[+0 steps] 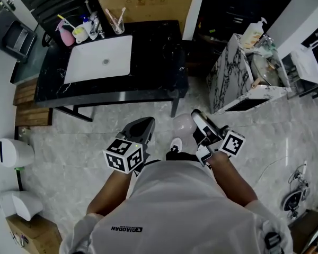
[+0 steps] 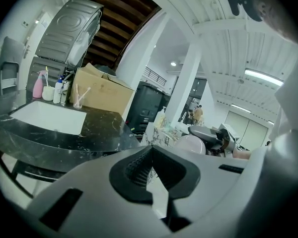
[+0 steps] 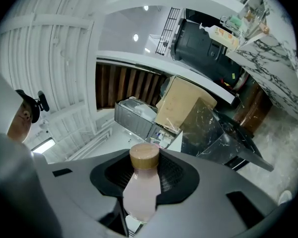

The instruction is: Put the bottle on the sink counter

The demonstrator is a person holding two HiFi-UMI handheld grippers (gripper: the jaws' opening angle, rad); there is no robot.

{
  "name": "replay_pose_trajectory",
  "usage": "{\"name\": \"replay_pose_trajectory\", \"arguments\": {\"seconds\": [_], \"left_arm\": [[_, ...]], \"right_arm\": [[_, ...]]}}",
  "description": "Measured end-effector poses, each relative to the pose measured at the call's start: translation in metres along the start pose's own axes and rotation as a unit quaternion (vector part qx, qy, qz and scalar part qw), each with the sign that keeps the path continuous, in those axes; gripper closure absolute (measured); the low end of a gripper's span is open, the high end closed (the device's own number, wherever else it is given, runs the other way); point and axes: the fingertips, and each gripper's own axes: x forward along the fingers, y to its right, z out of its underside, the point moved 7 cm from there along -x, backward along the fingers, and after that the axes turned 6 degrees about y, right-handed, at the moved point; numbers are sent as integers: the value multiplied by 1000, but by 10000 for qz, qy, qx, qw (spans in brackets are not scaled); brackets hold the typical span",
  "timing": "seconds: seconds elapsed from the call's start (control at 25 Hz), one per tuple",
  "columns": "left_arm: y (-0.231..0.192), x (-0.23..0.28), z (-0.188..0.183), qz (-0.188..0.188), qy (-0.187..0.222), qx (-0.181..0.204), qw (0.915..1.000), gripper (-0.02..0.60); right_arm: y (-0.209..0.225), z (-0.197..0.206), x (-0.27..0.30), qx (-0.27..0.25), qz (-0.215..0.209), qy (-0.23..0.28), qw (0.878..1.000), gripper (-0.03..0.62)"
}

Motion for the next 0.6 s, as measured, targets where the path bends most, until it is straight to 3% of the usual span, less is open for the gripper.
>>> {"name": "replay_pose_trajectory", "arguments": {"seconds": [0.6], "left_arm": [[-18, 94, -43, -438, -88, 120, 9989, 571]], "right_arm": [[71, -83, 58, 253, -250, -152, 9993, 442]]}}
